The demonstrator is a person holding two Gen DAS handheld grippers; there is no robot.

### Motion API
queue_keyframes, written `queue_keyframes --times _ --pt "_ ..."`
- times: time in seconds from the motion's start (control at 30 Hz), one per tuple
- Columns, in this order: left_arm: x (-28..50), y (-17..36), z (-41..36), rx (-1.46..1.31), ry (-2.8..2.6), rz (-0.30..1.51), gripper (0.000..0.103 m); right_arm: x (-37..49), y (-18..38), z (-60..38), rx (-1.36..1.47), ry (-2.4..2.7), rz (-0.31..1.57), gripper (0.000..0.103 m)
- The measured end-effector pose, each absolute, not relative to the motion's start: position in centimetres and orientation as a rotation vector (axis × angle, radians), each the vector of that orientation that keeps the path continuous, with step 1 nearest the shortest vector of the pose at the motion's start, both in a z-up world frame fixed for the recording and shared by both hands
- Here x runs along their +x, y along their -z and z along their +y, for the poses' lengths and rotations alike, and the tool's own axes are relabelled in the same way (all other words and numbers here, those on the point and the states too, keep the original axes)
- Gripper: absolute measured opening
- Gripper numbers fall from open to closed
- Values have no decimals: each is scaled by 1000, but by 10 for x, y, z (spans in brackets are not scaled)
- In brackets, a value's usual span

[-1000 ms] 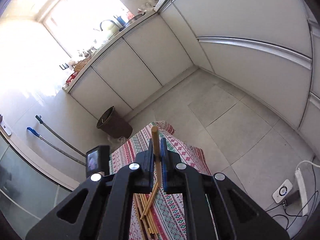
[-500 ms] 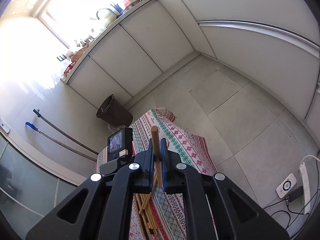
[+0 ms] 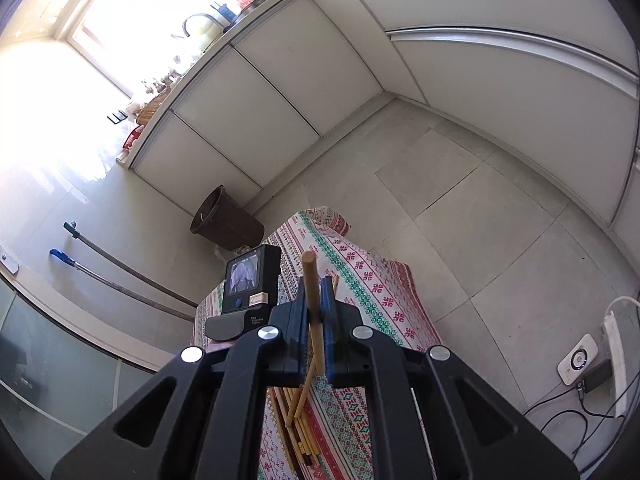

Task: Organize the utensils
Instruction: 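Grasp a chopstick with the left tool while the right tool holds its chopstick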

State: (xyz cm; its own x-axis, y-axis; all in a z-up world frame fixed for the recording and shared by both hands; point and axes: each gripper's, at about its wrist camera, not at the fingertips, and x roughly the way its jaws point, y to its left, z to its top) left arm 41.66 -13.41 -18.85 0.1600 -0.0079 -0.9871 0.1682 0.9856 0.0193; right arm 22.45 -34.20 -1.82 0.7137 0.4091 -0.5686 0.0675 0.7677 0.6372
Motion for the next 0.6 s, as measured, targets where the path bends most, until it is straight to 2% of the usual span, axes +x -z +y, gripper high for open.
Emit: queue_keyframes --times 0.17,0.4,0.6 --pt "386 173 -122 130 152 1281 5 224 20 -342 702 -213 768 6" --pt "292 82 -70 9 218 1034 5 215 6 -326 672 -251 733 6" --pt "203 22 3 -121 213 859 5 204 -7 -293 604 -285 720 6"
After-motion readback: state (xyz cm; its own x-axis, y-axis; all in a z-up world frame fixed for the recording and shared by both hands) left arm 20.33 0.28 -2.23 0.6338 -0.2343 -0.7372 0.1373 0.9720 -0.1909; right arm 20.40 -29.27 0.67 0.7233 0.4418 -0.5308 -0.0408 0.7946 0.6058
